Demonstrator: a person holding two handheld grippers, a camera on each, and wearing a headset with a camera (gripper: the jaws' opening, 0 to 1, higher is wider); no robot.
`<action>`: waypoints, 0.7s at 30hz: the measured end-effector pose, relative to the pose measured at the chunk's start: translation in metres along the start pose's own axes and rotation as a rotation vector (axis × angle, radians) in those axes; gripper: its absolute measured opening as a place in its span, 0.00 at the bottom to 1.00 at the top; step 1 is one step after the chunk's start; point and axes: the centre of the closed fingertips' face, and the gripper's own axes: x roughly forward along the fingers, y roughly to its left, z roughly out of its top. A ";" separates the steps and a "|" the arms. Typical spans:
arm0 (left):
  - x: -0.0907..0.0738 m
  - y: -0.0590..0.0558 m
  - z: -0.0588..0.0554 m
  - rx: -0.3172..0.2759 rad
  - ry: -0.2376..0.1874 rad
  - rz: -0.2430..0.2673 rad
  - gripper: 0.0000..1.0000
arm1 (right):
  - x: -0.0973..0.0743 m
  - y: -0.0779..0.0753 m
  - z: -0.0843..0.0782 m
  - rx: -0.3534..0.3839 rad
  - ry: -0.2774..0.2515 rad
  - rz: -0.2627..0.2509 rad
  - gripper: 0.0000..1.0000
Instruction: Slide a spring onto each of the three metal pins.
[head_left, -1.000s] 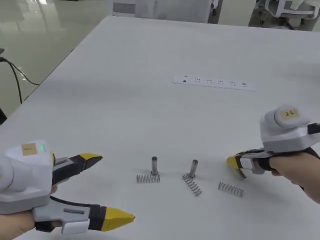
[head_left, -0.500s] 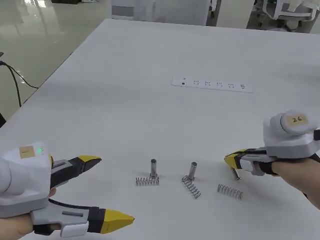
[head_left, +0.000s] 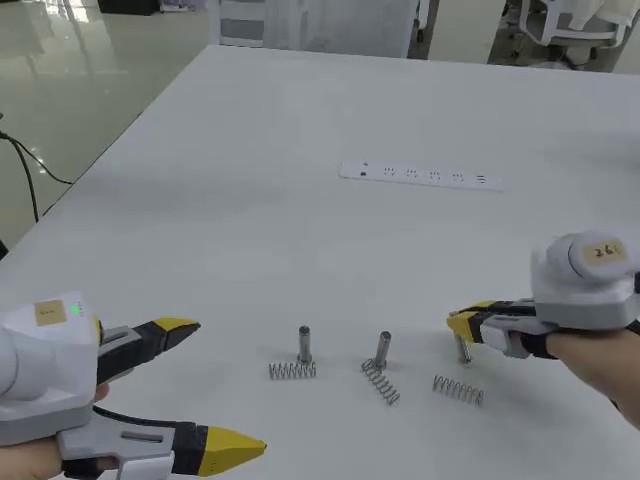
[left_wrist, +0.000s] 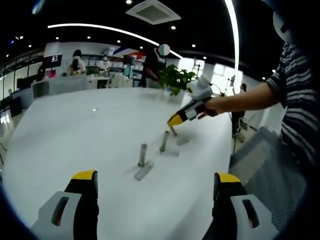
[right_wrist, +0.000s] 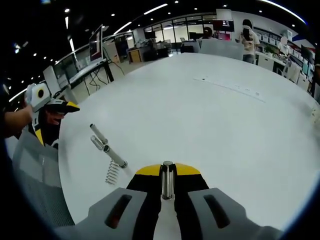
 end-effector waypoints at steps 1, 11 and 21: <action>0.000 0.001 0.001 0.002 -0.002 0.001 0.93 | 0.000 -0.001 0.000 0.000 -0.003 -0.001 0.05; 0.000 -0.001 0.000 0.004 0.003 -0.002 0.93 | -0.002 -0.002 0.004 -0.006 -0.032 -0.003 0.05; 0.000 -0.002 0.000 0.005 0.002 -0.003 0.93 | -0.006 0.000 0.003 -0.016 -0.050 -0.008 0.05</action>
